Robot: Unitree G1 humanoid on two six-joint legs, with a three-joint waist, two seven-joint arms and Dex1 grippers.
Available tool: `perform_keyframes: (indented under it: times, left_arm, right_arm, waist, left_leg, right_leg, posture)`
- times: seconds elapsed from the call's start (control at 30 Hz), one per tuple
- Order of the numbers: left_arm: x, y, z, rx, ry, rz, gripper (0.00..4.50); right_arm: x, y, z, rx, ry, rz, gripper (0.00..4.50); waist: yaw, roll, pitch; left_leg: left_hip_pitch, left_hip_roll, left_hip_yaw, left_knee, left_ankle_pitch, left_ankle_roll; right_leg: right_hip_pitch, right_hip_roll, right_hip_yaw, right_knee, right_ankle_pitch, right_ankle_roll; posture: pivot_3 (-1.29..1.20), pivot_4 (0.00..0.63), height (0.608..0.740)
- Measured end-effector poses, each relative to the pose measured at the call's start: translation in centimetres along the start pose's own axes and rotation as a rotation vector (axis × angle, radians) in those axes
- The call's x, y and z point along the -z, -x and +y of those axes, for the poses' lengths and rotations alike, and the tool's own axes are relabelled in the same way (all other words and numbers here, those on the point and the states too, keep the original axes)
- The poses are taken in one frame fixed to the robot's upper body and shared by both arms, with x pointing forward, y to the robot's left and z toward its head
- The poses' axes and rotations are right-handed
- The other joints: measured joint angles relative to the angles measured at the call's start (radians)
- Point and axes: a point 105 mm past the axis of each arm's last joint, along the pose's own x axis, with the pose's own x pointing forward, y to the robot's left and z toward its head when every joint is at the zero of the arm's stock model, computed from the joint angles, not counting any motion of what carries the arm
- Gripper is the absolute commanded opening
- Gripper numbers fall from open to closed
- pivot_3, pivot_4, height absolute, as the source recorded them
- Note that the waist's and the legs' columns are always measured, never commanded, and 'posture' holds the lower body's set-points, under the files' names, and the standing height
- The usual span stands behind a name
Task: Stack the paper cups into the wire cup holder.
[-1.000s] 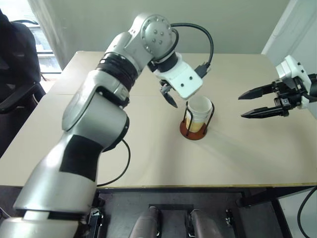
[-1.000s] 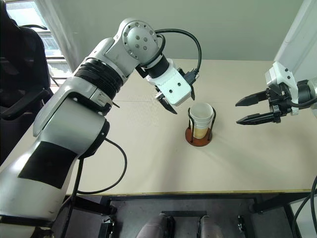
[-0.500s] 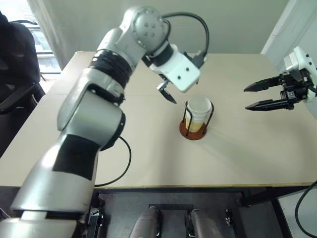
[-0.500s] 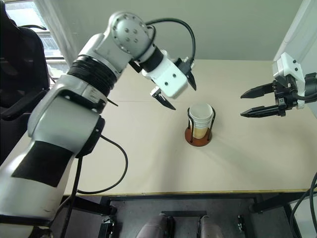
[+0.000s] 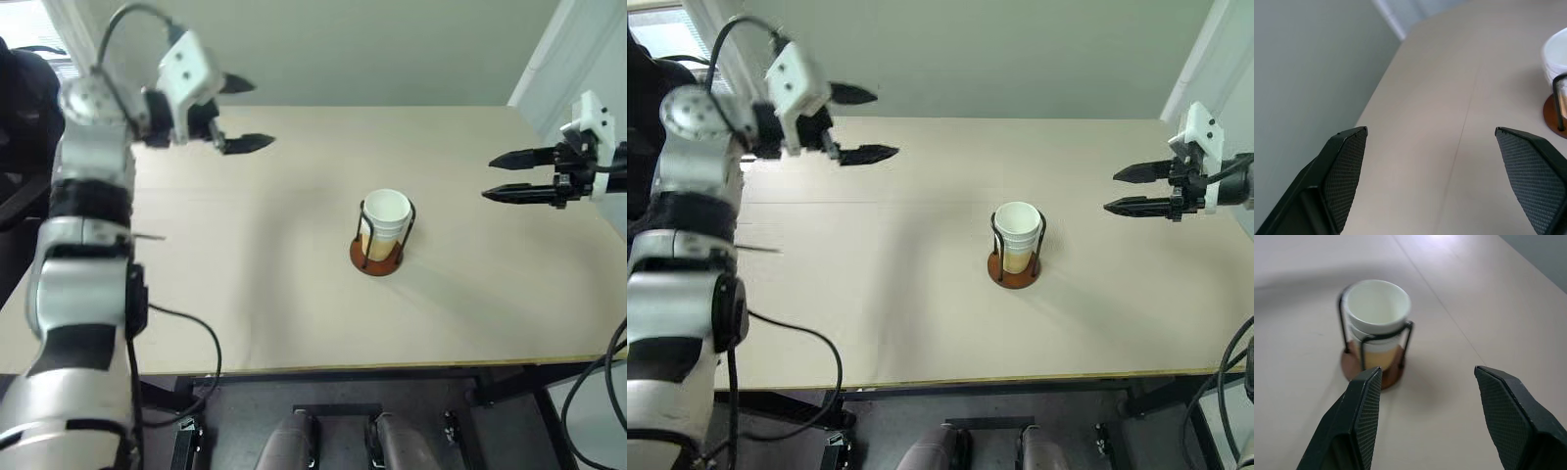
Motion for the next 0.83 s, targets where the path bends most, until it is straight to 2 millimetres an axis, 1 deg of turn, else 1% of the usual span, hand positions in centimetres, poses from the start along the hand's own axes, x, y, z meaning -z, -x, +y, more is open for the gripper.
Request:
perform_keyframes:
  times: [0.03,0.13,0.2,0.27,0.37,0.47,0.57,0.67,0.83]
  left_arm:
    - [1.1,0.8,0.0,-0.045,0.065,-0.002,4.46]
    - [3.2,2.7,0.2,-0.190,0.227,-0.028,4.46]
    - [4.6,4.2,0.4,-0.293,0.321,-0.033,4.46]
    - [5.8,5.5,0.5,-0.369,0.388,-0.027,4.46]
    - [7.1,6.7,0.6,-0.441,0.443,0.002,4.46]
    - [7.4,7.8,1.2,-0.494,0.447,0.026,4.46]
    - [6.8,9.4,1.9,-0.540,0.425,0.032,4.46]
    - [6.4,10.4,1.8,-0.557,0.411,0.037,4.46]
    - [6.7,11.5,1.6,-0.626,0.416,0.054,4.46]
  right_arm:
    - [0.2,-0.2,-0.2,0.020,-0.010,-0.002,3.04]
    - [1.0,-1.0,-0.8,0.087,-0.049,-0.008,3.04]
    - [1.9,-1.2,-1.4,0.144,-0.085,-0.015,3.04]
    - [2.2,-1.4,-1.8,0.185,-0.108,-0.027,3.04]
    - [2.2,-1.9,-2.2,0.235,-0.125,-0.055,3.04]
    - [2.3,-2.5,-2.6,0.278,-0.135,-0.053,3.04]
    - [1.8,-3.3,-2.5,0.288,-0.124,-0.070,3.04]
    - [1.4,-3.7,-2.3,0.282,-0.110,-0.078,3.04]
    - [2.2,-3.8,-1.8,0.291,-0.131,-0.071,3.04]
  waist:
    - [-0.001,0.000,0.000]
    - [0.000,-0.001,0.000]
    - [0.002,-0.001,0.000]
    - [0.002,0.000,0.000]
    - [0.002,-0.001,0.000]
    - [0.002,-0.001,0.000]
    - [0.000,-0.001,0.001]
    - [0.001,-0.001,0.001]
    - [0.002,-0.002,0.001]
  left_leg:
    - [0.000,0.000,0.001,-0.001,0.004,-0.005]
    - [0.001,-0.001,0.000,0.000,0.005,-0.003]
    - [0.001,-0.001,0.000,-0.001,0.006,-0.001]
    - [0.002,-0.001,0.000,-0.002,0.007,0.002]
    - [0.003,-0.001,0.000,-0.003,0.012,0.001]
    - [0.004,-0.001,0.000,-0.008,0.019,-0.003]
    - [0.007,-0.002,0.000,-0.018,0.023,-0.016]
    - [0.010,-0.002,-0.001,-0.024,0.026,-0.019]
    - [0.011,-0.002,-0.002,-0.030,0.030,-0.023]
  right_leg:
    - [0.000,0.000,-0.001,0.000,0.000,0.000]
    - [0.000,0.000,0.000,0.001,0.001,-0.002]
    - [0.001,0.000,0.000,0.000,0.002,-0.005]
    - [0.001,0.000,0.000,0.000,0.003,-0.009]
    - [0.002,0.000,0.000,0.000,0.006,-0.013]
    - [0.002,0.000,0.000,-0.003,0.012,-0.018]
    - [0.001,-0.001,0.002,-0.005,0.016,-0.023]
    - [0.002,-0.001,0.002,-0.004,0.017,-0.024]
    - [0.000,0.000,0.002,-0.004,0.018,-0.026]
  posture:
    - [0.00,0.150,0.740]
    - [0.00,0.150,0.740]
    - [0.00,0.150,0.740]
    - [0.00,0.150,0.740]
    - [0.00,0.150,0.740]
    - [0.00,0.150,0.740]
    - [0.00,0.150,0.740]
    - [0.00,0.150,0.740]
    - [0.00,0.150,0.740]
